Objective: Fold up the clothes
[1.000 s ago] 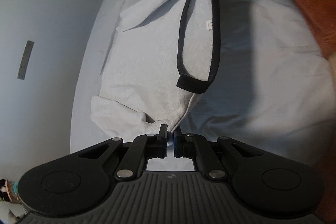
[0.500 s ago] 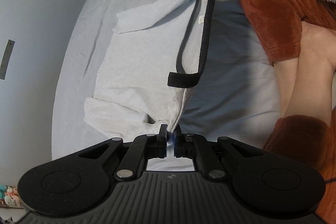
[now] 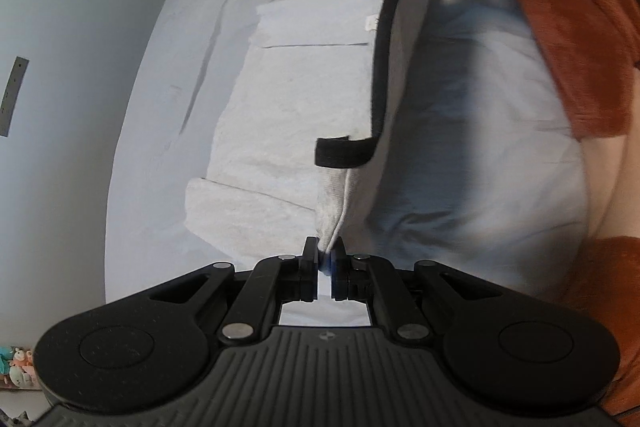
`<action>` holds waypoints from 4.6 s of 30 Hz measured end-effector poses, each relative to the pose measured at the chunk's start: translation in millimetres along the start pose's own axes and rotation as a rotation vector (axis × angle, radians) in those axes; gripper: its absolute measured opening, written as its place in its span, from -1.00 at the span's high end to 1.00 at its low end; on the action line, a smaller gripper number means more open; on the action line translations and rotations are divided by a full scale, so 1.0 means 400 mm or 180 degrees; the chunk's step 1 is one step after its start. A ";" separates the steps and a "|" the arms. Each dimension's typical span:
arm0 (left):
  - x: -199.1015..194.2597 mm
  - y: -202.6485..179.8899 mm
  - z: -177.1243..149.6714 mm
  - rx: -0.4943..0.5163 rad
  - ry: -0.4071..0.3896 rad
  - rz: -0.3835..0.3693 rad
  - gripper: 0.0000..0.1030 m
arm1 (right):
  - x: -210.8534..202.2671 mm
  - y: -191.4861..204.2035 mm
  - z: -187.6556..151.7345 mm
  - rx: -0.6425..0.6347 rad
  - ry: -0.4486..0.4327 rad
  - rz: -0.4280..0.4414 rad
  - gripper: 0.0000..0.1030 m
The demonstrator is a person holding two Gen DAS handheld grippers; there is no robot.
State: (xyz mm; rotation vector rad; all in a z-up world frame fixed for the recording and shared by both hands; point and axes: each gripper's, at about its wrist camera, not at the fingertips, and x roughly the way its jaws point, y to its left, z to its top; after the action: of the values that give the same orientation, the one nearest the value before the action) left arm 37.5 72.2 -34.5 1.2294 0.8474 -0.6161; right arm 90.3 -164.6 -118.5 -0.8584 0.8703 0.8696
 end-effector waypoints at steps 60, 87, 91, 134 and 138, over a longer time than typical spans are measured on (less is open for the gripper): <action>0.475 0.332 -0.030 -0.1493 0.0313 0.0027 0.61 | 0.387 -0.566 0.019 0.2594 -0.0095 0.0186 0.23; 0.594 0.227 -0.149 -0.1941 0.0652 0.0303 0.69 | 0.476 -0.521 -0.167 0.3326 0.0086 0.0065 0.95; 0.493 0.195 -0.138 -0.1724 0.0248 0.0315 0.59 | 0.382 -0.501 -0.152 0.2787 0.0067 -0.0287 0.56; 0.452 0.006 -0.181 -0.0198 0.0559 0.0465 0.69 | 0.354 -0.021 0.013 -0.0792 0.0436 0.0576 0.82; 0.409 0.020 -0.205 -0.0560 0.0552 0.0240 0.27 | 0.325 0.024 0.049 -0.0673 0.0318 0.1081 1.00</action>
State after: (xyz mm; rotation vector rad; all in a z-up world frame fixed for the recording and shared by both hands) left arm 117.4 159.7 -174.5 1.1598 0.9741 -0.3695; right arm 135.7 -108.6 -228.9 -0.9583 1.0427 1.2396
